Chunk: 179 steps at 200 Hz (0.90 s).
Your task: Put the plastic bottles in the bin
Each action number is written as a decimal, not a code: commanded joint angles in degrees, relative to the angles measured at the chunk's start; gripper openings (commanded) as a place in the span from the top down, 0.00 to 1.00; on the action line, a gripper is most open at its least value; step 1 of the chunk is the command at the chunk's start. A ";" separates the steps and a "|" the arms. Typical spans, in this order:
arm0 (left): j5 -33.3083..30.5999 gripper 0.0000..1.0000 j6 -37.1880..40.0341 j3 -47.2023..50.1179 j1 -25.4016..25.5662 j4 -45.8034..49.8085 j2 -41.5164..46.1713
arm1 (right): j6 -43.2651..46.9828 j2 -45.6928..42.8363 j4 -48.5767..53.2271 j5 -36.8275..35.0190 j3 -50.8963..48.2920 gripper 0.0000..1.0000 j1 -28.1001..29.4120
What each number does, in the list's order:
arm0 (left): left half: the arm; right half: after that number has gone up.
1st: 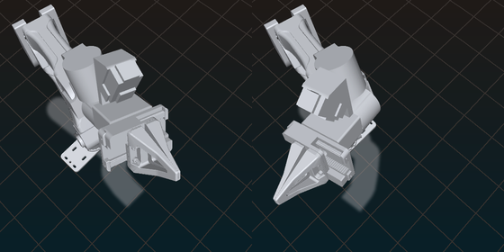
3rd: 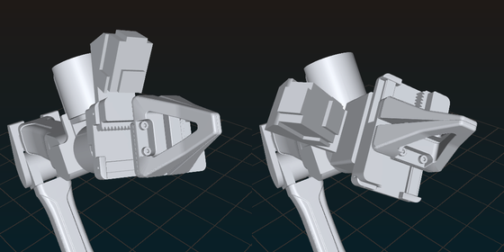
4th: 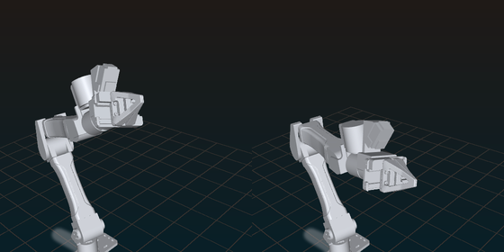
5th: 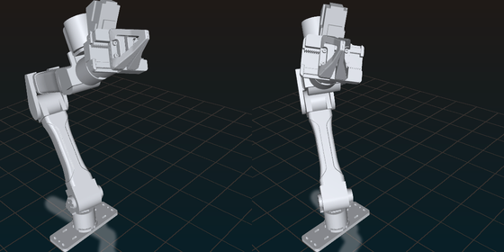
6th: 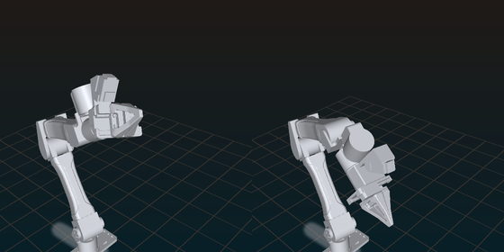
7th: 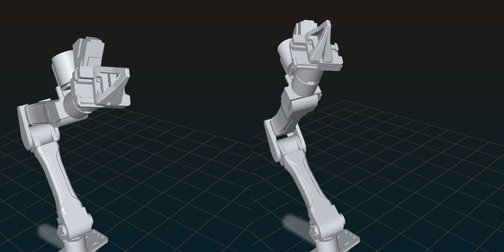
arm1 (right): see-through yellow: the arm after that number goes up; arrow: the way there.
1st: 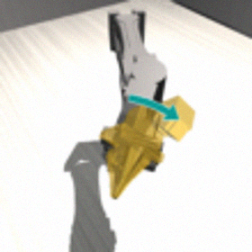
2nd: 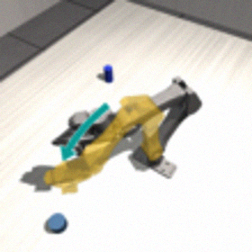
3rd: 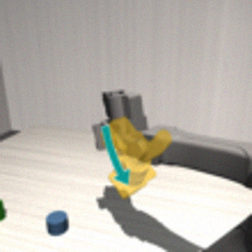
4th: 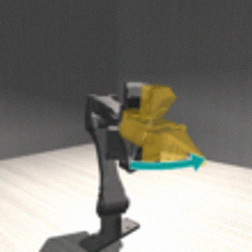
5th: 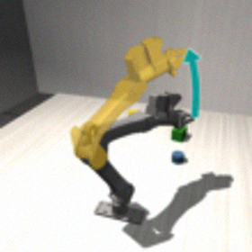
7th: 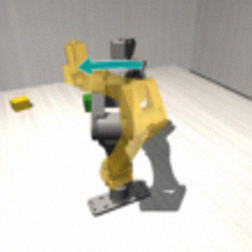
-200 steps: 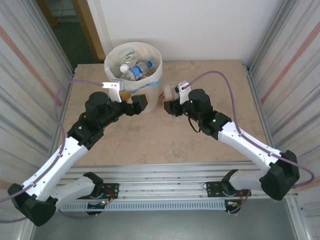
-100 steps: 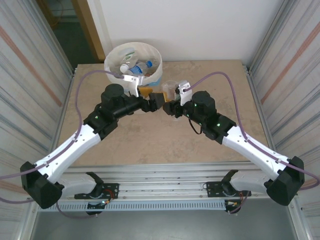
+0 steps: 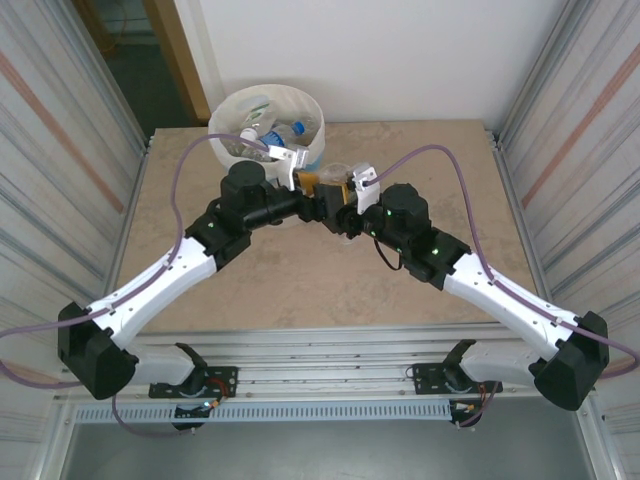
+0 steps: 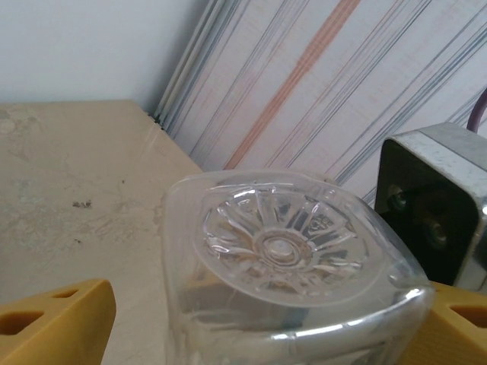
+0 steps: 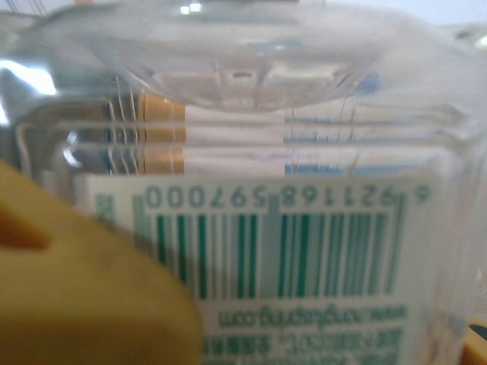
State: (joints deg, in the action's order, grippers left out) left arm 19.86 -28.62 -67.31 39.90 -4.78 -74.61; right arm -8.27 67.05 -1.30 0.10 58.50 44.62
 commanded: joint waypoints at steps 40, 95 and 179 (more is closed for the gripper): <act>0.29 0.40 -1.63 -2.23 0.45 -3.27 -1.69 | 1.20 0.37 -2.50 0.28 2.96 0.52 0.64; -7.22 0.76 -2.22 -4.55 0.28 -3.66 -2.17 | 1.07 -0.35 -0.47 -4.65 3.14 0.28 0.65; -22.02 0.91 -6.67 -15.58 -8.08 -4.96 -6.41 | -3.43 -7.50 6.04 -18.00 2.85 0.02 0.21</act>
State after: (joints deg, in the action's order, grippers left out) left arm 5.23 -32.05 -78.74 34.06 -6.35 -79.44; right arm -8.95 63.42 2.26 -11.46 59.57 44.99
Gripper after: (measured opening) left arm 0.570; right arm 0.977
